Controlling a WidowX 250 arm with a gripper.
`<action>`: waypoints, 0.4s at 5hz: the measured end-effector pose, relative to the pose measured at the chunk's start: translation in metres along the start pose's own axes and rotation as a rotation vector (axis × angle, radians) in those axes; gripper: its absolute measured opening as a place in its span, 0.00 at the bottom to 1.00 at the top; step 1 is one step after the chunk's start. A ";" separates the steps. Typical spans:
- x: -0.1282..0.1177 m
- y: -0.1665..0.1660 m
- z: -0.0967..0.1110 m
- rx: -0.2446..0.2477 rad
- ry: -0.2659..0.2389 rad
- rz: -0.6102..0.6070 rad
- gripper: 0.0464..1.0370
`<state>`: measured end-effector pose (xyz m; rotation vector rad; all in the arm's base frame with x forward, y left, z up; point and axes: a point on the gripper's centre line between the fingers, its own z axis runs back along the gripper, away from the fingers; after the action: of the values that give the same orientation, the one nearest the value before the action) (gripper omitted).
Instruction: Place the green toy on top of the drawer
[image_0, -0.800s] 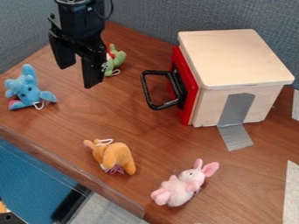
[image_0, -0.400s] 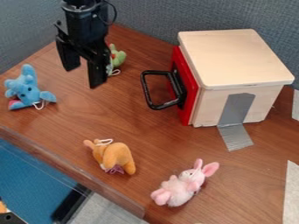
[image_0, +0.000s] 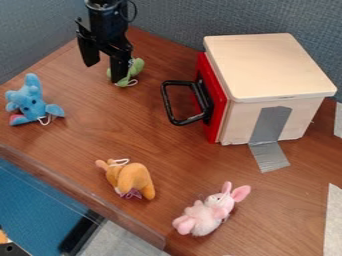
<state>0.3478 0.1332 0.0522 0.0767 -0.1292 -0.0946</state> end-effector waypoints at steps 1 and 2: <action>0.021 0.017 -0.005 0.049 -0.002 0.005 0.96; 0.036 0.025 -0.010 0.084 0.004 0.000 0.96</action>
<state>0.3869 0.1552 0.0491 0.1610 -0.1295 -0.0892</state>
